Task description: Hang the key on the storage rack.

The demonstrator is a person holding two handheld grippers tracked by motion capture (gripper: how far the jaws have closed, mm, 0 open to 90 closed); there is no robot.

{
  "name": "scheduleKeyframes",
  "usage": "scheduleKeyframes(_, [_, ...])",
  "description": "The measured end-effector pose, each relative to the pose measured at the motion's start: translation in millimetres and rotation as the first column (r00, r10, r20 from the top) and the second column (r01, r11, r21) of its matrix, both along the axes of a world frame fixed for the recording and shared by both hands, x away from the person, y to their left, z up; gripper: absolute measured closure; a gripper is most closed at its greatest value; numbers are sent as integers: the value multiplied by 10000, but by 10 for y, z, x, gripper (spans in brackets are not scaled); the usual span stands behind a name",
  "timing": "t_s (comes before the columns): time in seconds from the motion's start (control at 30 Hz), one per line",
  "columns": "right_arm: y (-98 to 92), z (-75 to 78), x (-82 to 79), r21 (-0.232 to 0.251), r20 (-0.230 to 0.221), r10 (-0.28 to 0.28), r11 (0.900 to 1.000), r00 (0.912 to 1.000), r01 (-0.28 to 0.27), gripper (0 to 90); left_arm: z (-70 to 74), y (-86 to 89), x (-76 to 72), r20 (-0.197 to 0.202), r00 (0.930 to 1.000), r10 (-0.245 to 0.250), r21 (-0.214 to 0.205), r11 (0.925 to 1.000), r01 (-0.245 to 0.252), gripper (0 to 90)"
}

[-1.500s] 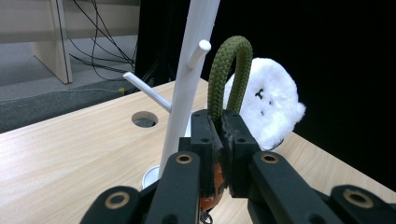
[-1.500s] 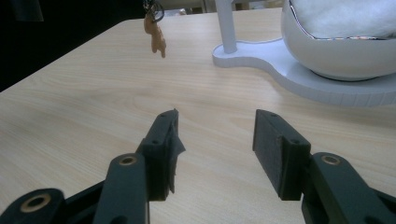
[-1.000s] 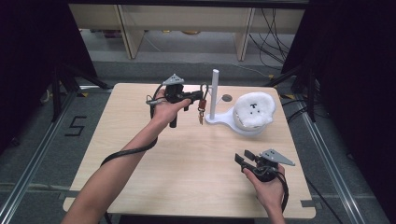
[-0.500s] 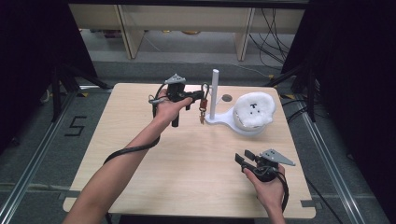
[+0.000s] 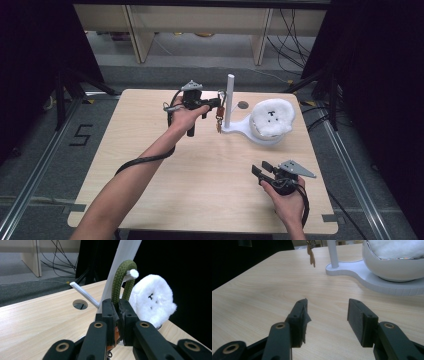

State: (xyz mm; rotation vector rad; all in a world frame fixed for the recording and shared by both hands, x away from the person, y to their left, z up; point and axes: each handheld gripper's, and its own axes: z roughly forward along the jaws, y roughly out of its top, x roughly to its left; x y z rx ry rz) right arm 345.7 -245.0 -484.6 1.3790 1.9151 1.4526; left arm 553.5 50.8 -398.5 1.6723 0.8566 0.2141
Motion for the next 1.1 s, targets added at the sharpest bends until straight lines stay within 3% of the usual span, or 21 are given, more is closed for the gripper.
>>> scheduleKeyframes(0.3, [-6, -8, 1, -34, 9, 9, 10000, 10000, -9, 515, -13, -49, 25, 23, 9999, 113, 163, 9998, -114, 840])
scheduleKeyframes(0.33, [17, -2, -19, 283, -303, -86, 9996, 9995, 94, 515, -11, -54, 26, 17, 9999, 159, 246, 9996, -159, 840])
scheduleKeyframes(0.43, [11, 0, -25, 277, -330, -75, 9996, 9994, 84, 515, -18, -75, 33, -4, 9998, 219, 282, 9994, -218, 840])
scheduleKeyframes(0.53, [7, -5, -24, 272, -266, -92, 9996, 9996, 100, 515, -34, -90, 45, 28, 9997, 249, 277, 9993, -250, 839])
scheduleKeyframes(0.6, [-15, -11, -7, -30, 21, -42, 10000, 10000, 42, 514, -39, -103, 51, 10, 9997, 259, 338, 9991, -259, 839])
scheduleKeyframes(1.0, [-5, -19, -13, 133, -97, 34, 9999, 9999, -33, 514, -63, -157, 68, 151, 9991, 395, 475, 9981, -402, 823])
scheduleKeyframes(1.1, [-14, -17, -10, -19, -4, 13, 10000, 10000, -13, 514, -62, -164, 59, 230, 9989, 397, 574, 9975, -410, 813])
